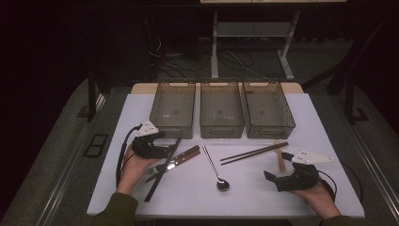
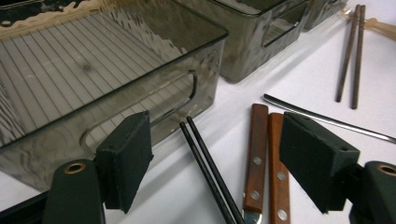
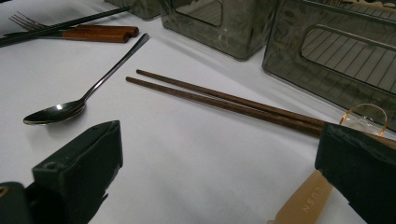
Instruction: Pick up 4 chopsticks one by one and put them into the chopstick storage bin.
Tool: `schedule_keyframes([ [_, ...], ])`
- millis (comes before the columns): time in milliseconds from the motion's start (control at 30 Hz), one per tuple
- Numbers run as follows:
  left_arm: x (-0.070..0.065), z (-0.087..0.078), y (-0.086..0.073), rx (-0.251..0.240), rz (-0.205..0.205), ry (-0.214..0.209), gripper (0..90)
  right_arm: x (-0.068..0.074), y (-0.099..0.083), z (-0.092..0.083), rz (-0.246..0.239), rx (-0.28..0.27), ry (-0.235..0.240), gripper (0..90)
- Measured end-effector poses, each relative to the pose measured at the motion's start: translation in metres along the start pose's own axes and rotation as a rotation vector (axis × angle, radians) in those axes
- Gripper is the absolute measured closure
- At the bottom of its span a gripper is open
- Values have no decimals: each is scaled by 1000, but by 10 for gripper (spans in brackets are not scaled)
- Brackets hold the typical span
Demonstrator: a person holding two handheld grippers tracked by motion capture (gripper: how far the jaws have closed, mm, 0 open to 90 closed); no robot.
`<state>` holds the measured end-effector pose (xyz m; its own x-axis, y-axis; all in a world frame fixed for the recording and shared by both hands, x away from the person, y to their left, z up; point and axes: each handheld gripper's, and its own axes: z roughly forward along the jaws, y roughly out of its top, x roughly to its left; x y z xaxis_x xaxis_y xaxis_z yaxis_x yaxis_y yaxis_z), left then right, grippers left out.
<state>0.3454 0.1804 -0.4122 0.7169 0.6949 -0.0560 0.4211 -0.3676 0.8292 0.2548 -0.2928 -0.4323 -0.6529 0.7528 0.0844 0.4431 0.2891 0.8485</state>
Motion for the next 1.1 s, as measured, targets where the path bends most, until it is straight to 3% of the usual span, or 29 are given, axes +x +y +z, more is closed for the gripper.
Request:
schedule_keyframes([
  [300, 2, 14, 10, 37, 6, 38, 312, 0, 0, 0, 1, 1, -1, 10],
  [533, -1, 27, 13, 53, 11, 29, 377, 0, 0, 0, 1, 0, 0, 10],
  [833, -7, 26, 12, 106, 52, 31, 446, 0, 0, 0, 2, 0, -2, 10],
  [1100, -5, 31, 7, 170, 41, 31, 556, 0, 0, 0, 2, 0, -1, 10],
])
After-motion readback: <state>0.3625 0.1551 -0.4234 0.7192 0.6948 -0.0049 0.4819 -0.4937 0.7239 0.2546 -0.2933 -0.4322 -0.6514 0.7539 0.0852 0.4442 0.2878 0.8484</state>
